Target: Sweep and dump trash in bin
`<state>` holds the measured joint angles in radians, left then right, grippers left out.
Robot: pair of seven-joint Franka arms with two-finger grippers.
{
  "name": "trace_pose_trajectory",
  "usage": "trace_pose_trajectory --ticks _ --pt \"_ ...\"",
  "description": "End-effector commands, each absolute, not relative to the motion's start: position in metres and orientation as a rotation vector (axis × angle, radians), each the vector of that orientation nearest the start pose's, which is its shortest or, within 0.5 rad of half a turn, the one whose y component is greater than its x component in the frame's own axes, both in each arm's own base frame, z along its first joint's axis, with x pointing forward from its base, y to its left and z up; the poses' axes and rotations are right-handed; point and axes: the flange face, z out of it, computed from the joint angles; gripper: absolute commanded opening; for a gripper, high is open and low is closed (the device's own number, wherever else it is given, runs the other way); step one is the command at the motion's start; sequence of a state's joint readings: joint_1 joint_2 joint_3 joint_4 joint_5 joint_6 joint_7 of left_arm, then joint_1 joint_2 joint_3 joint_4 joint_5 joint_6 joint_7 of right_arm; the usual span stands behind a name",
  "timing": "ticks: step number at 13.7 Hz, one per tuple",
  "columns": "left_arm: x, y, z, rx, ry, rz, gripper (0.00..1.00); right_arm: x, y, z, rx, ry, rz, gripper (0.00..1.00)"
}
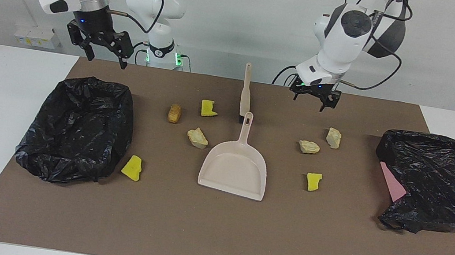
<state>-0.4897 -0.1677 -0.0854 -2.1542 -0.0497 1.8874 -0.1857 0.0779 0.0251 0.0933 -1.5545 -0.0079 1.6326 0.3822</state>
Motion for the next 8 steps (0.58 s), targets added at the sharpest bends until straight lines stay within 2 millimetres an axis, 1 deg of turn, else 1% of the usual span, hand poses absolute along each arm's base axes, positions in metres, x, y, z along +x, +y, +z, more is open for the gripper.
trace_pose_trajectory --ticks 1,2,3,4,5,7,8 --pt "0.362 -0.299 0.439 -3.093 0.522 0.130 1.00 0.584 0.163 0.584 -3.110 0.402 -0.037 1.00" --pt "0.341 -0.318 0.424 -3.102 0.462 0.113 1.00 0.590 0.192 0.573 -3.120 0.405 -0.029 1.00" --pt "0.318 -0.335 0.408 -3.117 0.420 0.082 1.00 0.594 0.223 0.556 -3.128 0.413 -0.014 1.00" --pt "0.299 -0.348 0.395 -3.129 0.382 0.060 1.00 0.596 0.256 0.539 -3.125 0.439 -0.011 1.00" --pt "0.281 -0.359 0.388 -3.135 0.361 0.050 1.00 0.598 0.281 0.524 -3.120 0.462 -0.019 1.00" --pt "0.243 -0.381 0.374 -3.138 0.358 0.043 1.00 0.597 0.315 0.497 -3.115 0.432 -0.023 1.00" --pt "0.224 -0.387 0.364 -3.147 0.354 0.028 1.00 0.593 0.329 0.488 -3.117 0.434 -0.011 1.00"
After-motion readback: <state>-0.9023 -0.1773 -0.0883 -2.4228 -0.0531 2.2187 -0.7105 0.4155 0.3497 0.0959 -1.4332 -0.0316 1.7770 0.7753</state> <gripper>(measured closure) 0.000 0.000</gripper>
